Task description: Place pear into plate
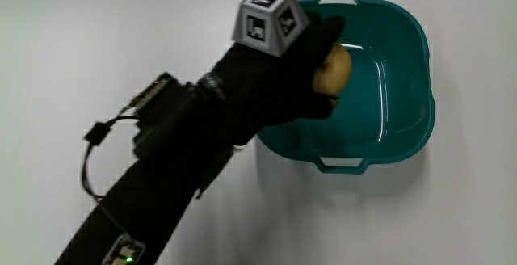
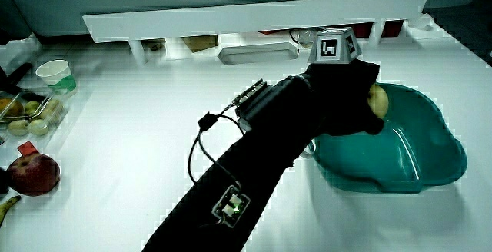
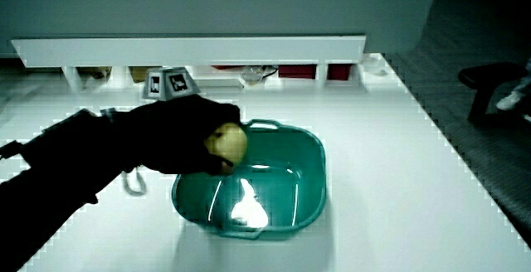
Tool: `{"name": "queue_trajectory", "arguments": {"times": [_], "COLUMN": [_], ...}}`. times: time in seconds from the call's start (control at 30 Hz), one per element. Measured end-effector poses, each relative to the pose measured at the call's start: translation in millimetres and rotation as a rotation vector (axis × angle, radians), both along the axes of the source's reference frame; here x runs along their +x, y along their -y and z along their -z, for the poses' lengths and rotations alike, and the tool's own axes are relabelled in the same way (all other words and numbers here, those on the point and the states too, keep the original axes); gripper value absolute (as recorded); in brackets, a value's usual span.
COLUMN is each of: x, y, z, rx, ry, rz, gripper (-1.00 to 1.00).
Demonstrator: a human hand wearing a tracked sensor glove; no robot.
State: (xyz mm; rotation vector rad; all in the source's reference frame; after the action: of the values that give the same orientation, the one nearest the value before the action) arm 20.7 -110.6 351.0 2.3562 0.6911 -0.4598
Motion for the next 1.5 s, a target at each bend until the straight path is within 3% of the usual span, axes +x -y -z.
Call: {"name": "queue_trajectory", "arguments": {"times": [0.03,0.1,0.13,0.17,0.2,0.23,0.3,0.37,0.47,0.57,0.9,0.97,1.1,1.27,1.4,1.5], "x": [2.6,10.9,11.5,13.2,15.1,19.0,21.2,24.8,28.0,28.3,28.0,25.4,25.1,19.4,13.8,6.4], "y": [-2.0,1.1,-4.0,-6.8,-7.8,-7.1,-12.0,-15.9,-19.9,-21.6,-21.4,-21.9,-22.9,-21.8,-21.4,-19.5], "z": [2,-22,-12,-10,-15,-28,-25,-36,-51,-64,-75,-75,-76,-75,-67,-56], "rx": [0.026,0.050,-0.025,0.008,-0.027,-0.018,-0.034,-0.025,-0.096,-0.116,-0.147,-0.183,-0.219,-0.235,-0.201,-0.167], "ry": [0.019,0.017,0.026,0.055,0.054,0.048,0.081,0.098,0.115,0.121,0.134,0.124,0.141,0.142,0.114,0.056], "rz": [-0.002,-0.044,-0.010,-0.010,-0.006,-0.023,-0.009,-0.027,-0.054,-0.040,-0.033,0.004,-0.004,0.008,0.000,0.001], "gripper": [0.00,0.00,0.00,0.00,0.00,0.00,0.00,0.00,0.00,0.00,0.00,0.00,0.00,-0.28,-0.50,-0.67]}}
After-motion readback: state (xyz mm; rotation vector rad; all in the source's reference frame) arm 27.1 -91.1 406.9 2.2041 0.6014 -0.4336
